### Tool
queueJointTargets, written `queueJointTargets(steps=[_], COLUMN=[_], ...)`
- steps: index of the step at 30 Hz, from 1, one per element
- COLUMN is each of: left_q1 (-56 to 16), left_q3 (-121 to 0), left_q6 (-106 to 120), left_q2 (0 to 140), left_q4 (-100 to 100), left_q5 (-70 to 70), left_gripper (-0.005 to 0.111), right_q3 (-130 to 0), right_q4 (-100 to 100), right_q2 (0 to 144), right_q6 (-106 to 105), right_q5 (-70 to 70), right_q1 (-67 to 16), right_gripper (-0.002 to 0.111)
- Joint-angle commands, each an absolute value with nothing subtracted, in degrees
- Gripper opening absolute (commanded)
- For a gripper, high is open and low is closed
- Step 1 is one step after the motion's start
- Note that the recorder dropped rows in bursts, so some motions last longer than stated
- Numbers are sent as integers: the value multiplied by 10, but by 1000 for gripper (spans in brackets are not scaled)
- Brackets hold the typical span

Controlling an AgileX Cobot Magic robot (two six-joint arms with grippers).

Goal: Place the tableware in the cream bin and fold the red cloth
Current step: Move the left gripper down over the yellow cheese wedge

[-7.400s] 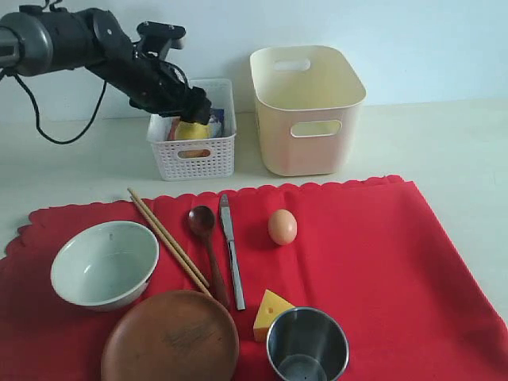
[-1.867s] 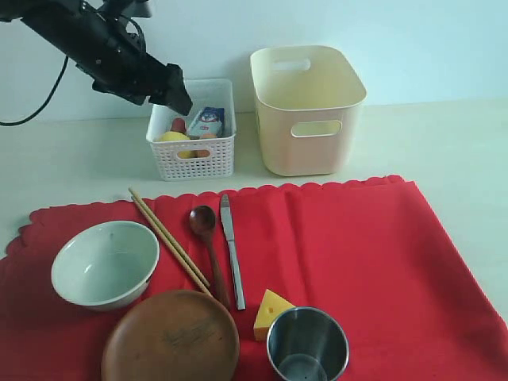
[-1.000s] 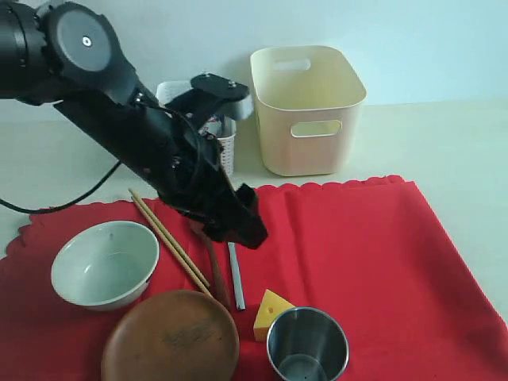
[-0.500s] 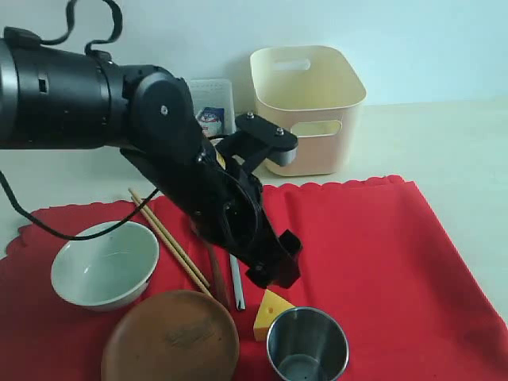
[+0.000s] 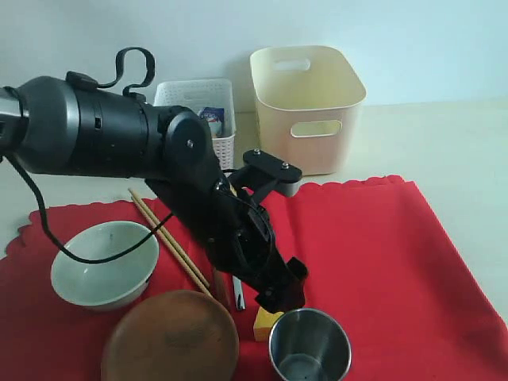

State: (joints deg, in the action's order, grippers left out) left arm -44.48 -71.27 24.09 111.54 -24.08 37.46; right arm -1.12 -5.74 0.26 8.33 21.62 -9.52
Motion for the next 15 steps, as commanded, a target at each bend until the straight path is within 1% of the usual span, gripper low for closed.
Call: queueJointTargets(steps=[1,10,12,15], left_q1=[-447,-447,-447,-447], left_q3=[-711,-711,-711,-711], left_q6=[267,269,268,268], left_q2=[1129,1153,1157,1164], left_q4=[-276,-270,-261,-249], left_q5=[376,369,367,367], left_gripper=[96,94,91,81], right_q3=[-10,-10,-10,-10], right_q4=[-59,-59,-59,-59], right_q2=[0,0,0,0], right_q6=[82,82,82,82], right_q5=[207,207,207,207], right_q1=[-93,-93,-93,-93], right_gripper=[0,0,0,0])
